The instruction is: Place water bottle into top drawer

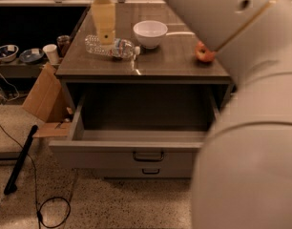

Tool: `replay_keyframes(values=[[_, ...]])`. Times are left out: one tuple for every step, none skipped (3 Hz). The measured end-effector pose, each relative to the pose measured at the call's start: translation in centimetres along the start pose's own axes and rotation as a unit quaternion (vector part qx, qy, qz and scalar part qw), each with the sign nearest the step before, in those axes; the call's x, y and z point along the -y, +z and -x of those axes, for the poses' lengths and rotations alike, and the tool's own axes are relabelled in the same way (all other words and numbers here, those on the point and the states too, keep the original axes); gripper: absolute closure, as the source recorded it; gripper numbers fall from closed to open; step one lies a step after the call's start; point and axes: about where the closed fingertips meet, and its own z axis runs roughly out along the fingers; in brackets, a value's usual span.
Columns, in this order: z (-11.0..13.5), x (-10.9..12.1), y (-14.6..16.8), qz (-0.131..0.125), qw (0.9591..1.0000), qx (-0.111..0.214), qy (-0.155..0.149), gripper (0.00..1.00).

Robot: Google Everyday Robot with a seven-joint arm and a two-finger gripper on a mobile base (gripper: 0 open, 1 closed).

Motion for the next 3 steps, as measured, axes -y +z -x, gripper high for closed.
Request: replay_keyframes(values=[[2.8,1.2,3.4,0.006,0.9996,0.007,0.026,0.0],[4.3,1.1,7.2,0.021,0.9961,0.016,0.084,0.0],[3.8,0.5,10.5,0.024,0.9858,0.015,0.165,0.0]])
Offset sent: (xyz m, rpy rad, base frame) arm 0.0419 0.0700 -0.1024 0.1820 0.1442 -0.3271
